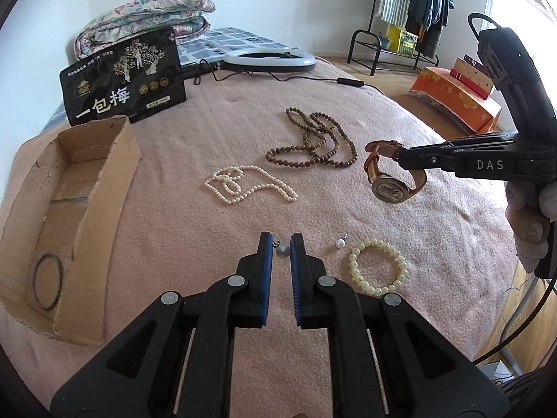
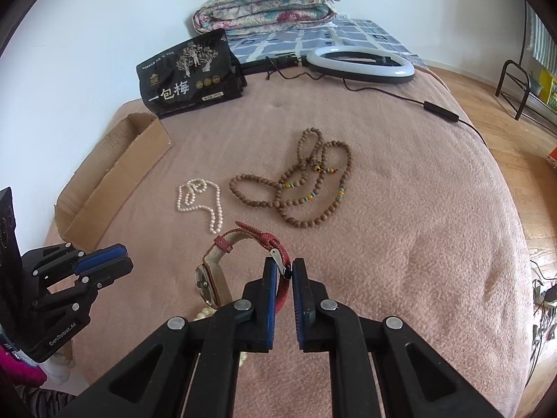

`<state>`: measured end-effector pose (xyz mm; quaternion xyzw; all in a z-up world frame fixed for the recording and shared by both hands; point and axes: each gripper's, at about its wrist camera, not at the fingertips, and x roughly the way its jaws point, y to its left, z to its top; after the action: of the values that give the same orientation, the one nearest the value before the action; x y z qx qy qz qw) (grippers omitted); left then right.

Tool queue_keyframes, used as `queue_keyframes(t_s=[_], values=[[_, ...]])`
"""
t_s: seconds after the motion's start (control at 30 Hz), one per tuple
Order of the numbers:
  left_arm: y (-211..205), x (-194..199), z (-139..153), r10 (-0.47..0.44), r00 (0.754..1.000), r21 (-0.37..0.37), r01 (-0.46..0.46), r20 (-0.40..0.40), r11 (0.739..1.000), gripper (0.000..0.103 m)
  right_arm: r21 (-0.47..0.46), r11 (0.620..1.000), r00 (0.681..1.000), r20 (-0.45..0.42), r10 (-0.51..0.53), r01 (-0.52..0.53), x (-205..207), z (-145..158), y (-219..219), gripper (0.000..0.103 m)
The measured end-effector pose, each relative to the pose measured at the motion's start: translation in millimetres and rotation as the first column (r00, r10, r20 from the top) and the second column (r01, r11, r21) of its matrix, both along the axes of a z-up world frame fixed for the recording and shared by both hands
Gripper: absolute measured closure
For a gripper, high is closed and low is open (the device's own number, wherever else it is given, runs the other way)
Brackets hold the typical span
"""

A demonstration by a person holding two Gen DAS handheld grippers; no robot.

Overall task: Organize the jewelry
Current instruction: 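Carry the pearl earring and watch over the cardboard box with both tools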

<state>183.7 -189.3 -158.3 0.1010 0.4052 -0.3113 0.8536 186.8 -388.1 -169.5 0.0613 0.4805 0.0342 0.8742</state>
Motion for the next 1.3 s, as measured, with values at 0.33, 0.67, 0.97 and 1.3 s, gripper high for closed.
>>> queue_keyframes(t_s=[0.33, 0.67, 0.97, 1.3], values=[[35.1, 5.8, 19.7, 0.06, 0.998, -0.017, -0.059, 0.034, 0.998, 0.095, -0.006, 0.999, 0.999, 0.03, 0.044, -0.044, 9.4, 18.0, 29.1, 0.097], [77.8, 20.6, 29.6, 0.146, 0.988, -0.032, -0.145, 0.055, 0.989, 0.095, 0.001, 0.995, 0.994, 0.046, 0.095, -0.095, 31.9, 26.2, 64.0, 0.096], [115.2, 35.9, 34.1, 0.214, 0.974, -0.042, -0.211, 0.07, 0.977, 0.095, 0.009, 0.989, 0.988, 0.061, 0.144, -0.144, 61.3, 31.5, 104.1, 0.097], [151.5, 49.8, 30.3, 0.279, 0.958, -0.033, -0.277, 0.074, 0.96, 0.095, 0.015, 0.978, 0.975, 0.073, 0.208, -0.209, 97.5, 35.2, 151.3, 0.097]])
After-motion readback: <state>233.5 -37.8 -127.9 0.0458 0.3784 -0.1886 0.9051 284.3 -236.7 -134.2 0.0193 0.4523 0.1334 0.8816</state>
